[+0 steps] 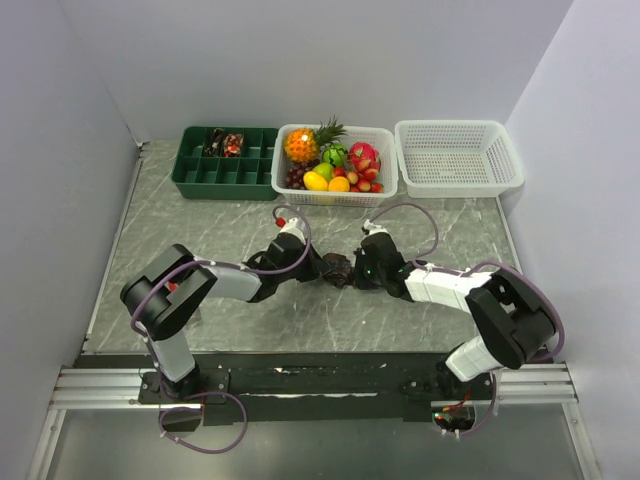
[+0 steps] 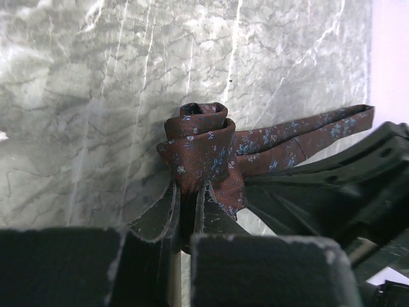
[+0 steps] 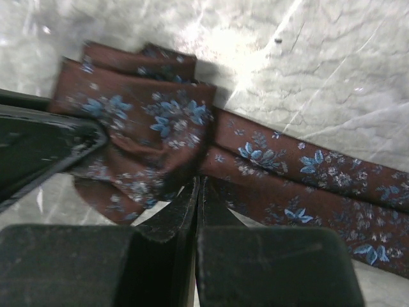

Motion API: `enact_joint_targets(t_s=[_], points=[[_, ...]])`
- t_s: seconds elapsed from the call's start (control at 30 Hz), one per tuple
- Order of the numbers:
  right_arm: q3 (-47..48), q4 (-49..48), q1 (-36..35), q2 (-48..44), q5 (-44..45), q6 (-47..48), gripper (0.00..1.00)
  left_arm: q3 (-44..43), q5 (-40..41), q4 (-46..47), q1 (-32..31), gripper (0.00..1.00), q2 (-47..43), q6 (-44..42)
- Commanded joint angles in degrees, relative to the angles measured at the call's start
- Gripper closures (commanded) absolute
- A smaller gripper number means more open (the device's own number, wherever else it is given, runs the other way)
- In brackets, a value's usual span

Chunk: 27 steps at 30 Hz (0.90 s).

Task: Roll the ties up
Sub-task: Roll the tie at the center of the board.

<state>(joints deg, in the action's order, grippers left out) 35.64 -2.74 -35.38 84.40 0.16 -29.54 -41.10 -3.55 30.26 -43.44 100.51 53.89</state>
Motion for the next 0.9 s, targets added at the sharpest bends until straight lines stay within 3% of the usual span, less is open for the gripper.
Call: enact_joint_targets(t_s=[0.0,0.4,0.87], points=[[2.8,-1.9,0.0,1.9,-1.3,0.0,1.00,-2.7,1.5,-4.0,-0.2,0.99,-2.0,-4.1],[5.2,-0.8,0.0,2.2,-0.3,0.4,1.00,-5.6,3.3,-10.3,-0.3,0.99,-2.2,-7.8],[7.5,-0.4,0.0,6.0,2.6,0.9,1.00,-6.0,3.4,-10.5,-0.6,0.99,-2.5,-8.2]])
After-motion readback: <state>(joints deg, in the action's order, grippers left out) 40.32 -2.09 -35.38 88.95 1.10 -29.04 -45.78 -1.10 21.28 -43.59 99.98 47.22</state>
